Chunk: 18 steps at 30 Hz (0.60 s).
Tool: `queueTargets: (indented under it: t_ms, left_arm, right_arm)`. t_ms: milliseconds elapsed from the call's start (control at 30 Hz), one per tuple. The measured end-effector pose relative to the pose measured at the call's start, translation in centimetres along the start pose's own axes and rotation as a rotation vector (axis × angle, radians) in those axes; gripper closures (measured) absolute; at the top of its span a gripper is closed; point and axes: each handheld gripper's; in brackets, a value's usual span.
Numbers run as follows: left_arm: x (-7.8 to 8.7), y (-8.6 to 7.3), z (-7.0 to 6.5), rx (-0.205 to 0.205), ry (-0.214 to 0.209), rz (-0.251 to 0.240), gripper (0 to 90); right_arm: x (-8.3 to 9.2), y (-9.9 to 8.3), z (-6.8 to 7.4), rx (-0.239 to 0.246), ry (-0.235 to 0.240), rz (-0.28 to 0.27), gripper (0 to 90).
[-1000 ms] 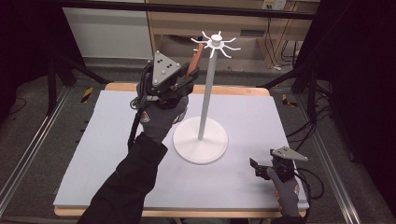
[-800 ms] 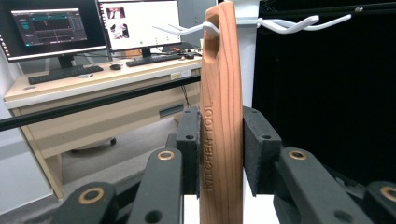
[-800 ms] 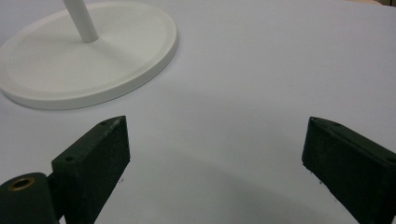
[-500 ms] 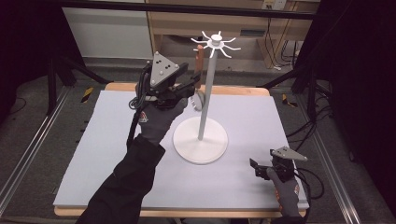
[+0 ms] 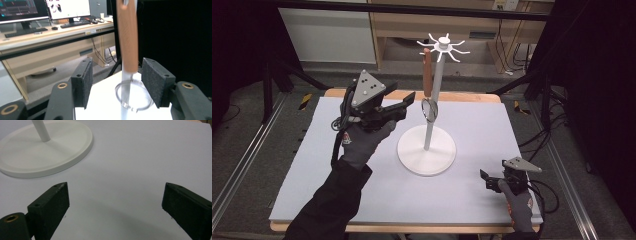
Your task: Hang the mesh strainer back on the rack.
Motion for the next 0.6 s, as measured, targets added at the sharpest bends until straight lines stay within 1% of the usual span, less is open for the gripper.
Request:
queueTargets:
  t_ms: [33,67,100,133,167,200,233,267,300,333,367,400,433,467,500,533,567,600]
  left_arm:
    - [0.0,0.0,0.0,0.000,0.000,0.000,41.8]
    - [0.5,-0.6,0.3,0.003,0.001,0.009,41.4]
    - [0.5,-0.6,0.3,0.003,0.001,0.009,41.3]
    - [1.0,-1.2,0.6,-0.002,0.001,0.022,41.1]
    - [1.0,-1.2,0.6,-0.002,0.001,0.022,40.9]
    - [1.5,-1.9,0.8,-0.007,0.003,0.039,40.6]
    - [1.5,-1.9,0.8,-0.007,0.003,0.039,40.5]
    - [1.9,-2.8,1.1,-0.002,0.003,0.049,40.4]
    - [1.9,-2.8,1.1,-0.002,0.003,0.049,40.2]
    - [2.4,-3.6,1.3,0.002,0.006,0.064,40.1]
    - [2.4,-3.6,1.3,0.002,0.006,0.064,39.9]
    - [2.8,-4.5,1.7,0.002,0.013,0.066,39.7]
    - [2.8,-4.5,1.7,0.002,0.013,0.066,39.7]
    - [3.3,-5.4,1.9,0.027,0.017,0.084,39.4]
    - [3.3,-5.4,1.9,0.027,0.017,0.084,39.3]
    - [3.7,-6.5,2.2,0.040,0.022,0.098,39.1]
    - [3.9,-7.0,2.3,0.041,0.025,0.108,39.1]
    - [3.9,-7.0,2.3,0.041,0.025,0.108,39.0]
  right_arm:
    - [0.0,0.0,0.0,0.000,0.000,0.000,7.8]
    - [0.0,0.0,0.0,0.004,-0.006,-0.002,7.6]
    - [0.0,0.0,0.0,0.004,-0.006,-0.002,7.6]
    - [0.0,0.0,0.0,0.002,-0.003,0.001,7.5]
    - [0.0,0.0,0.0,0.002,-0.003,0.001,7.5]
    - [-0.1,-0.1,0.0,0.004,-0.002,0.006,7.5]
    - [-0.1,-0.1,0.0,0.004,-0.002,0.006,7.5]
    - [-0.1,-0.1,0.1,0.002,0.000,0.011,7.5]
    - [-0.1,-0.1,0.1,0.002,-0.001,0.011,7.5]
    - [-0.1,-0.1,0.1,0.001,-0.001,0.010,7.4]
    - [-0.1,-0.1,0.1,0.001,-0.001,0.010,7.4]
    - [-0.1,-0.1,0.0,0.001,-0.003,0.008,7.4]
    - [-0.1,-0.1,0.0,0.001,-0.003,0.008,7.4]
    - [-0.1,-0.1,0.0,0.003,-0.006,0.009,7.4]
    - [-0.1,-0.1,0.0,0.003,-0.006,0.009,7.4]
    - [-0.1,-0.1,0.0,0.002,-0.005,0.011,7.4]
    - [-0.1,-0.1,0.0,0.004,-0.005,0.012,7.3]
    - [-0.1,-0.1,0.0,0.004,-0.005,0.012,7.3]
Point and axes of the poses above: each handheld gripper's, and its own axes: x roughly backward along the jaws, y roughly out of its top, z roughly to its left, and after that the axes turned 10 degrees about -z, right-handed
